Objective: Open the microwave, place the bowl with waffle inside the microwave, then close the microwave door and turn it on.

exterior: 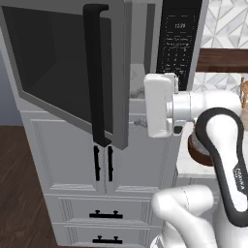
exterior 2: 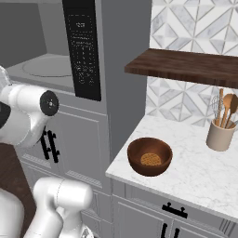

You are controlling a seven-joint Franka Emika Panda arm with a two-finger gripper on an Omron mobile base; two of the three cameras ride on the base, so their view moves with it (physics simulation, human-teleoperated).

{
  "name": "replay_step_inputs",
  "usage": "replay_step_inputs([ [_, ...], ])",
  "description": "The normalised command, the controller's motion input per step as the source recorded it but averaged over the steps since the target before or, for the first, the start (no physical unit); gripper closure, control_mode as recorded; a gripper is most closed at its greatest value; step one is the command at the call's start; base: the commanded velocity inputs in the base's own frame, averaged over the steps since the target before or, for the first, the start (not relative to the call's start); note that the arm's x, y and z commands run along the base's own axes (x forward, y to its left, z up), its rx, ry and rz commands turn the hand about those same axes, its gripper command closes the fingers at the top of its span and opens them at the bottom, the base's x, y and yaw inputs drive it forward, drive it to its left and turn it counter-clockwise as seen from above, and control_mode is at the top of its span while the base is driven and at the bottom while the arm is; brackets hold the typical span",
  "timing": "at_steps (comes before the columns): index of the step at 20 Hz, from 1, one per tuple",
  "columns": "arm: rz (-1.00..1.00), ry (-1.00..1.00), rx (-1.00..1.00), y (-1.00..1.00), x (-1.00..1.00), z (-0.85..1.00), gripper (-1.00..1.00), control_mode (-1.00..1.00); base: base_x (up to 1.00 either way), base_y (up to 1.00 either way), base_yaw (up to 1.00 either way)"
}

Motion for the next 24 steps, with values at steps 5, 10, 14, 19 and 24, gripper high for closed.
replay_step_inputs([
  [5, 0.20, 0.00, 0.00, 0.45, 0.32, -0.07, -1.00, -1.00, 0.00, 0.00, 0.00],
  [10, 0.25, -0.02, 0.00, 0.60, 0.09, -0.10, -1.00, -1.00, 0.00, 0.00, 0.00],
  [14, 0.24, -0.05, 0.00, 0.64, 0.00, -0.02, -1.00, -1.00, 0.00, 0.00, 0.00],
  [19, 0.18, -0.12, 0.01, 0.69, -0.05, 0.00, -1.00, -1.00, 0.00, 0.00, 0.00],
  [24, 0.10, -0.15, 0.00, 0.77, -0.16, 0.00, -1.00, -1.00, 0.00, 0.00, 0.00],
])
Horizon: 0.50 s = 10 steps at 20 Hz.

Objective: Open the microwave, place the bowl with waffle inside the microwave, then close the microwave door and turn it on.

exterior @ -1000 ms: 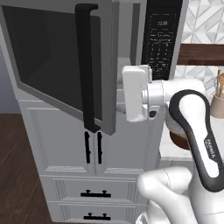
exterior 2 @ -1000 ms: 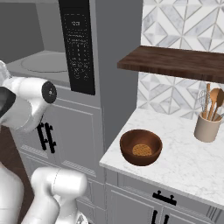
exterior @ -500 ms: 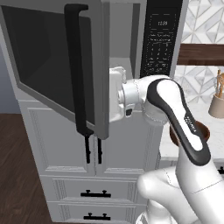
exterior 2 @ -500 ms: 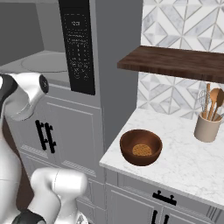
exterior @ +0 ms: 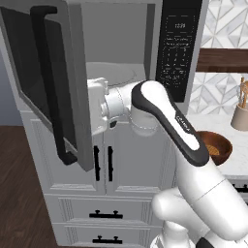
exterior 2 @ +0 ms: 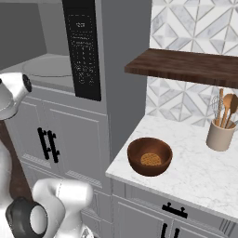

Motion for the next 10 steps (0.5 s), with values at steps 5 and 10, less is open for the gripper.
replay_step_inputs([
  [5, 0.08, -0.16, 0.00, 0.74, -0.20, 0.00, -1.00, -1.00, 0.00, 0.00, 0.00],
  [10, 0.03, -0.17, 0.02, 0.30, -0.12, 0.00, -1.00, -1.00, 0.00, 0.00, 0.00],
])
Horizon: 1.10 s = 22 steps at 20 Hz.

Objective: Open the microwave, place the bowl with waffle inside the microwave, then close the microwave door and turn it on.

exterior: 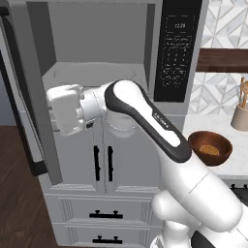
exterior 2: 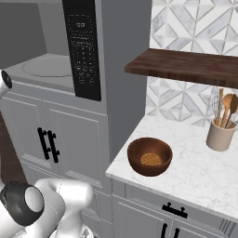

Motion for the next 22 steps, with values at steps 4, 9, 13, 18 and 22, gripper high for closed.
replay_step_inputs([
  [4, 0.00, -0.20, 0.14, -0.19, 0.00, 0.00, -1.00, -1.00, 0.00, 0.00, 0.00],
  [9, -0.06, -0.11, 0.25, -0.85, 0.00, 0.00, -1.00, -1.00, 0.00, 0.00, 0.00],
  [13, -0.17, 0.00, 0.08, -1.00, 0.00, 0.00, -1.00, -1.00, 0.00, 0.00, 0.00],
  [18, -0.24, 0.00, -0.10, -1.00, -0.03, 0.00, -1.00, -1.00, 0.00, 0.00, 0.00],
  [22, -0.36, 0.00, -0.38, -1.00, -0.16, -0.02, -1.00, -1.00, 0.00, 0.00, 0.00],
])
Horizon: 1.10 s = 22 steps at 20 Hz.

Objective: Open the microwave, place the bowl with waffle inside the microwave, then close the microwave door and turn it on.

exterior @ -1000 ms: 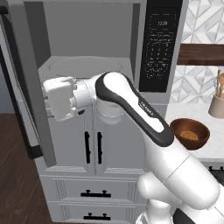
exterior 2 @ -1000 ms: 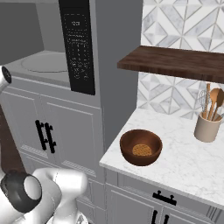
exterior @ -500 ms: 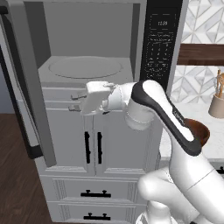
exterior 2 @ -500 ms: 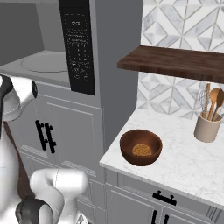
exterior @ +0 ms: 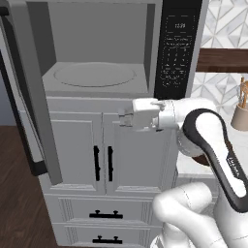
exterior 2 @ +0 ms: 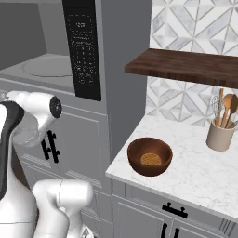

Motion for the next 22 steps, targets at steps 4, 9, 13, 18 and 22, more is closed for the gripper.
replay_step_inputs([
  [4, -0.38, 0.11, -0.56, -0.92, -0.14, -0.11, -1.00, -1.00, 0.00, 0.00, 0.00],
  [9, -0.40, 0.23, -0.25, -0.98, -0.22, -0.31, -1.00, -1.00, 0.00, 0.00, 0.00],
  [13, -0.34, 0.03, -0.03, -1.00, -0.41, -0.64, -1.00, -1.00, 0.00, 0.00, 0.00],
  [18, -0.38, 0.01, -0.01, -1.00, -0.52, -0.71, -1.00, -1.00, 0.00, 0.00, 0.00],
  [22, -0.47, 0.03, -0.04, -1.00, -0.29, -0.61, -1.00, -1.00, 0.00, 0.00, 0.00],
])
